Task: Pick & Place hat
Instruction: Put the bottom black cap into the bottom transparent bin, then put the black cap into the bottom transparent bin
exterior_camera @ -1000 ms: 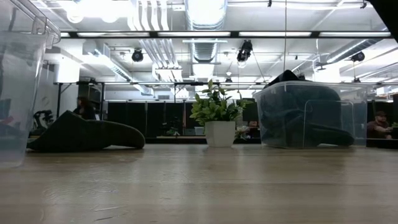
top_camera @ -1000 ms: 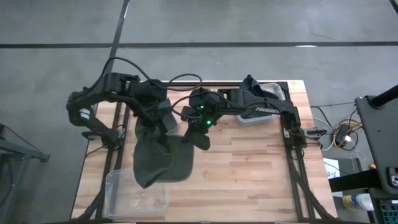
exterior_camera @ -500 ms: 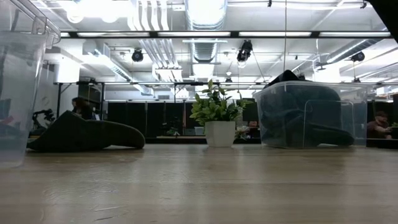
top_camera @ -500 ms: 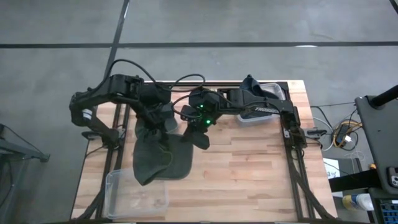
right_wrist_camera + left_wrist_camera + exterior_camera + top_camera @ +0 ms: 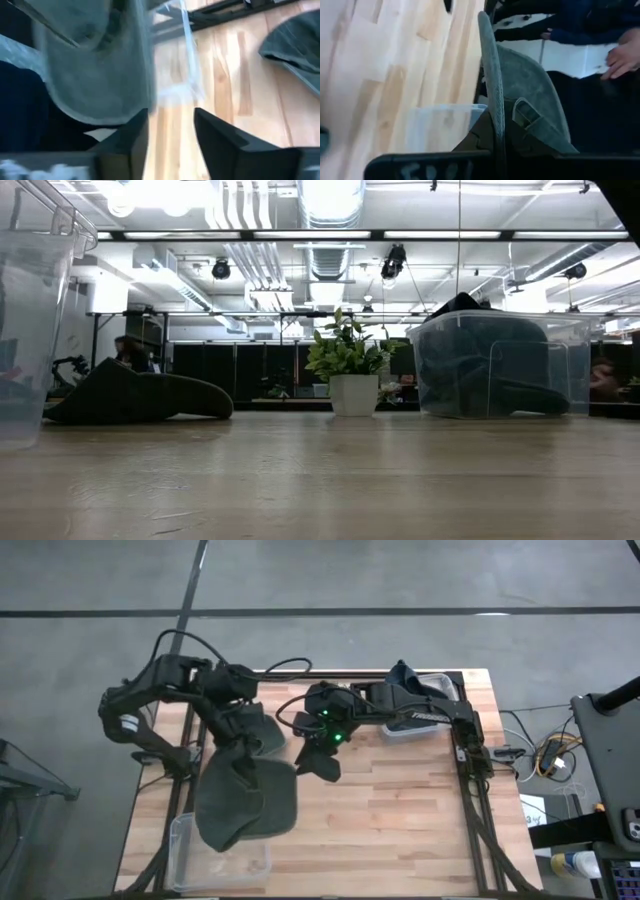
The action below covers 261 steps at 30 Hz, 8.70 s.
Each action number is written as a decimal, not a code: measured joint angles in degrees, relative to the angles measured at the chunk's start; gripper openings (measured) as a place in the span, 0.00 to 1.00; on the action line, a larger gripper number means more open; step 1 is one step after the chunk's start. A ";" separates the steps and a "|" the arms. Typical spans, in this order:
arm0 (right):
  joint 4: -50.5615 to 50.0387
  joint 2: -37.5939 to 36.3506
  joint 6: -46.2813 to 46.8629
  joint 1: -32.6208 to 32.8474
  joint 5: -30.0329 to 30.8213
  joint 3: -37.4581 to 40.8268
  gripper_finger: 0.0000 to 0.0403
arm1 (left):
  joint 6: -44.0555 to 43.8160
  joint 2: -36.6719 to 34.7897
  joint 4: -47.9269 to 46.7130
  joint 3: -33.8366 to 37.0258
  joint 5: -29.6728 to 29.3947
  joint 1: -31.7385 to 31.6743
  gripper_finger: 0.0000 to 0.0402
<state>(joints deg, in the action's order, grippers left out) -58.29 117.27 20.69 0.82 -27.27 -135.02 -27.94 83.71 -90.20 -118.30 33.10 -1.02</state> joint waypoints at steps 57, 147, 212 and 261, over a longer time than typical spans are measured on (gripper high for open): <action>-11.42 -4.68 -12.50 -7.76 1.95 0.02 0.57 | -17.07 -9.28 20.83 53.29 10.25 9.53 0.07; -10.33 -0.05 12.35 7.08 27.32 3.41 0.54 | 37.35 21.49 3.66 21.92 -25.94 -45.50 0.42; -22.94 -14.42 3.04 7.43 30.45 1.89 0.54 | 3.12 26.07 10.85 27.96 -29.20 -16.27 0.42; -23.27 -14.45 0.46 6.96 31.98 1.97 0.54 | -7.70 24.23 5.78 27.22 -50.30 -1.63 0.42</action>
<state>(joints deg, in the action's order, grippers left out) -81.56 102.83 21.15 7.79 4.71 -133.05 -35.64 107.94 -84.42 -91.08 -17.19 -2.66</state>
